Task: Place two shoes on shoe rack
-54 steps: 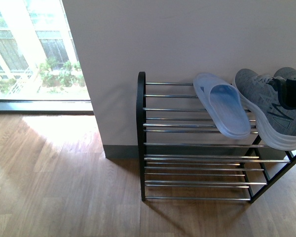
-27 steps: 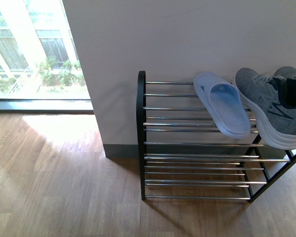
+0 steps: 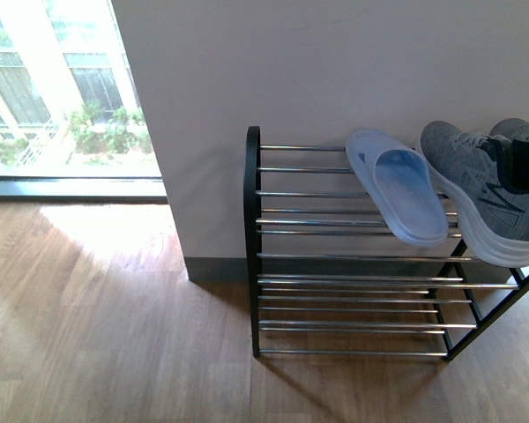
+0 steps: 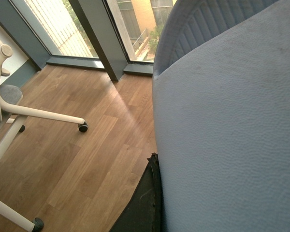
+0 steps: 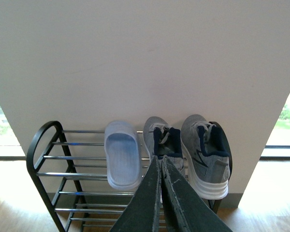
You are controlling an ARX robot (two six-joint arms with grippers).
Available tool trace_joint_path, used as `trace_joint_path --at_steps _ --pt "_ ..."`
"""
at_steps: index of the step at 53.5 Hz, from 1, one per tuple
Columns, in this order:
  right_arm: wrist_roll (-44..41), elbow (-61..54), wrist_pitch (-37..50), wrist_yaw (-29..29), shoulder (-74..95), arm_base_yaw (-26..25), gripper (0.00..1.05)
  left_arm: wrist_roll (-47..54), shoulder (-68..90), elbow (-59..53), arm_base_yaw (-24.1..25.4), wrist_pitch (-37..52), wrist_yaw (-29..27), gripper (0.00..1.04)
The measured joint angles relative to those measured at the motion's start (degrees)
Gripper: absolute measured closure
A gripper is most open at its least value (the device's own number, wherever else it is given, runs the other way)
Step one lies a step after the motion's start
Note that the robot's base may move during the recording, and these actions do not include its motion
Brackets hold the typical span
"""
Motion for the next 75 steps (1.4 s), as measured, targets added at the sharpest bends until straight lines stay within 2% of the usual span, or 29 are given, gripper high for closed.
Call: trace_joint_path --at_steps 6,27,31,40,44,49,52,61,75 --pt "0.0 0.0 0.0 0.0 0.0 0.0 1.02 0.0 0.0 0.0 0.0 0.0 0.0 1.03" --pt "0.0 0.0 0.0 -0.2 -0.1 0.0 0.19 0.0 0.0 0.0 0.3 0.0 -0.2 1.03" --pt "0.0 0.0 0.0 -0.2 -0.1 -0.1 0.08 0.0 0.0 0.0 0.3 0.0 -0.2 1.03" --pt "0.0 0.0 -0.1 0.4 -0.2 -0.1 0.09 0.0 0.0 0.1 -0.2 0.0 0.4 1.03" --pt "0.0 0.0 -0.1 0.3 -0.2 -0.1 0.09 -0.6 -0.2 0.1 -0.6 -0.2 2.6 1.03" --pt "0.0 0.0 -0.1 0.2 -0.2 -0.1 0.09 -8.3 -8.0 0.6 -3.4 -9.6 10.8 1.03" --pt "0.0 0.0 -0.1 0.2 -0.2 -0.1 0.09 -13.6 -12.5 2.2 -6.3 -15.6 12.4 1.03" --pt "0.0 0.0 -0.1 0.1 -0.2 -0.1 0.09 -20.0 -6.6 16.8 -11.1 -29.4 12.2 1.03" --pt "0.0 0.0 -0.1 0.1 -0.2 -0.1 0.09 -18.1 6.1 39.0 -15.5 -43.6 12.1 1.03"
